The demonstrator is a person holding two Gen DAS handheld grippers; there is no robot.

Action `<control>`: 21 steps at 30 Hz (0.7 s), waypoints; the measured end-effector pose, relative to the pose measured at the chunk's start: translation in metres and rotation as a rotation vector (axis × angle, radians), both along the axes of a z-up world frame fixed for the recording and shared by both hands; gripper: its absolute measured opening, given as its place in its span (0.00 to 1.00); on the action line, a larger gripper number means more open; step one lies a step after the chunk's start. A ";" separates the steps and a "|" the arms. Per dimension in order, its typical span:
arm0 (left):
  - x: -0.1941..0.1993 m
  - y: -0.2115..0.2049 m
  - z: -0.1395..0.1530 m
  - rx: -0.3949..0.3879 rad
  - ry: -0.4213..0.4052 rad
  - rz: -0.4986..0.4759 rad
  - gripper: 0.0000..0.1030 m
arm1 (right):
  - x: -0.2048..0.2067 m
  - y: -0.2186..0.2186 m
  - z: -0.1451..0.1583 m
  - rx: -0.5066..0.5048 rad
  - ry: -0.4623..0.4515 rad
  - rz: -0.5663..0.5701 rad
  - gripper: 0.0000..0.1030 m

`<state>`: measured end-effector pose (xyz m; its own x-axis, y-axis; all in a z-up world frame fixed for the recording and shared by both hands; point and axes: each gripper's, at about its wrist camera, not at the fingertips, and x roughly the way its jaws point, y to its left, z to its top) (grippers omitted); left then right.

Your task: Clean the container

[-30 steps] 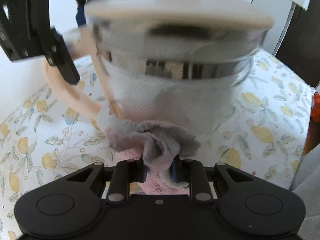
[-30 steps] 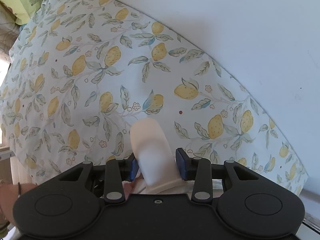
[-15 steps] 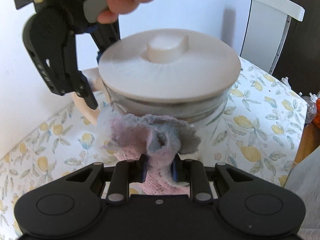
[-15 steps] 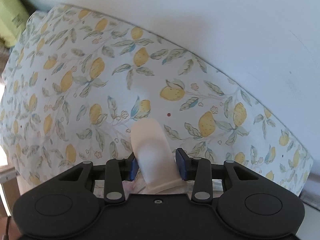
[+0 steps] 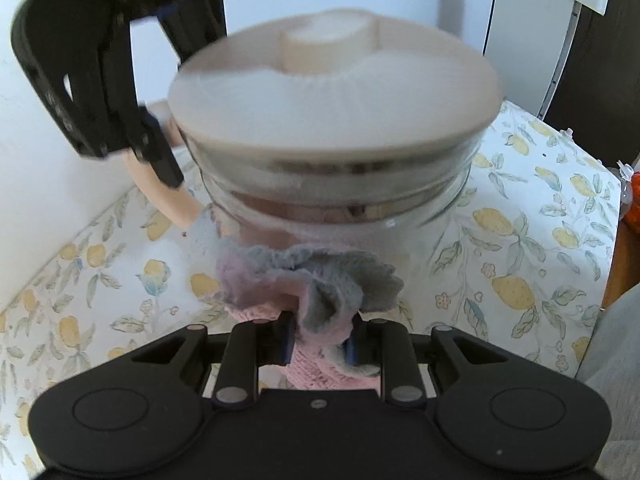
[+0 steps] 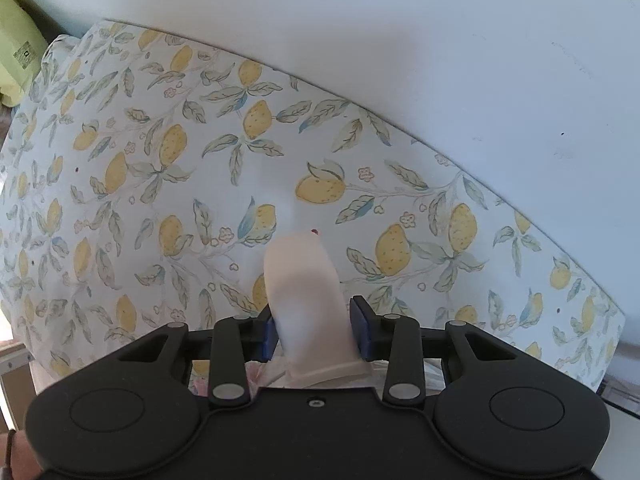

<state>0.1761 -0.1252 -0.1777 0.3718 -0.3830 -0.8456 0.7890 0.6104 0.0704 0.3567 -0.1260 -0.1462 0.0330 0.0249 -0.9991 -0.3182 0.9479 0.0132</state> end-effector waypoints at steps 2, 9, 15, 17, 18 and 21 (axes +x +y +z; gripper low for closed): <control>0.001 0.000 -0.005 -0.001 0.007 0.002 0.22 | 0.000 -0.002 0.002 -0.007 -0.002 0.007 0.41; 0.004 -0.005 -0.024 0.010 0.046 0.002 0.22 | 0.002 -0.013 0.008 0.014 0.012 0.013 0.41; 0.007 -0.004 -0.029 -0.001 0.069 0.012 0.22 | 0.006 -0.020 0.016 0.042 0.027 0.028 0.43; 0.008 -0.004 -0.028 0.003 0.071 0.012 0.22 | 0.007 -0.023 0.019 0.051 0.031 0.034 0.44; 0.008 -0.005 -0.027 0.008 0.068 0.009 0.22 | 0.008 -0.024 0.020 0.056 0.034 0.036 0.44; 0.005 -0.007 -0.021 0.022 0.050 0.000 0.22 | 0.009 -0.028 0.025 0.070 0.041 0.044 0.44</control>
<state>0.1810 -0.1319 -0.1988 0.3292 -0.3641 -0.8712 0.7918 0.6091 0.0446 0.3659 -0.1536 -0.1216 -0.0107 0.0956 -0.9954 -0.3577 0.9292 0.0931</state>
